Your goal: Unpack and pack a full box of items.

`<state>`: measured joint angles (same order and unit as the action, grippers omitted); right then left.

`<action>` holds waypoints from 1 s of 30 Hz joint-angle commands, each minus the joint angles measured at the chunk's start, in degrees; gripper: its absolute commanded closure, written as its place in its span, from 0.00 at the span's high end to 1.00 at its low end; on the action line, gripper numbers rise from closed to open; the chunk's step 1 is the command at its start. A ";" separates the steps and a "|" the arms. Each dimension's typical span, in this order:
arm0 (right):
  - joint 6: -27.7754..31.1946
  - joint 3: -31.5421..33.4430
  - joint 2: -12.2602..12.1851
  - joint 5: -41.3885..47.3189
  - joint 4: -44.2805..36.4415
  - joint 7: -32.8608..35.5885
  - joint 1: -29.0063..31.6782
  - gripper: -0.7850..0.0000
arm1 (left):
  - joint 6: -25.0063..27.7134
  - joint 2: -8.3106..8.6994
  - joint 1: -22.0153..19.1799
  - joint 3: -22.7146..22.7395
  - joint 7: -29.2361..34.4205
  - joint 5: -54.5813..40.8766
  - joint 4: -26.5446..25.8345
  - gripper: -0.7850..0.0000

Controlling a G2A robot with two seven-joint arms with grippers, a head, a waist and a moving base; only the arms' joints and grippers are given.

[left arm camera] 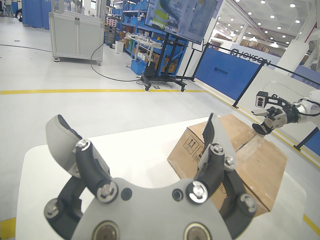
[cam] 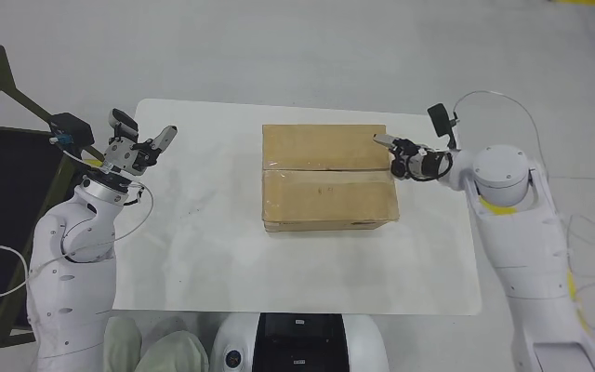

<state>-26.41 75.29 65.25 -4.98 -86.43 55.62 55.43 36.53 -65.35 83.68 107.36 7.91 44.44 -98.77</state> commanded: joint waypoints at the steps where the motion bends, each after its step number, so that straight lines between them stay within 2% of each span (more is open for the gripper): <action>1: 0.00 0.22 -0.11 0.29 -0.15 -0.25 0.31 1.00 | 0.00 0.00 0.00 0.00 0.00 0.00 0.00 1.00; 13: -0.07 0.40 -0.49 1.76 0.38 -2.00 0.94 1.00 | 0.00 0.00 0.00 0.00 0.00 0.00 0.00 1.00; 30: 2.68 -4.12 0.13 6.39 2.29 -2.93 -0.46 1.00 | 0.00 0.00 0.00 0.00 0.00 0.00 0.00 1.00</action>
<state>-23.89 71.52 65.33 1.22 -84.24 52.78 55.10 36.53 -65.35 83.68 107.36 7.91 44.44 -98.77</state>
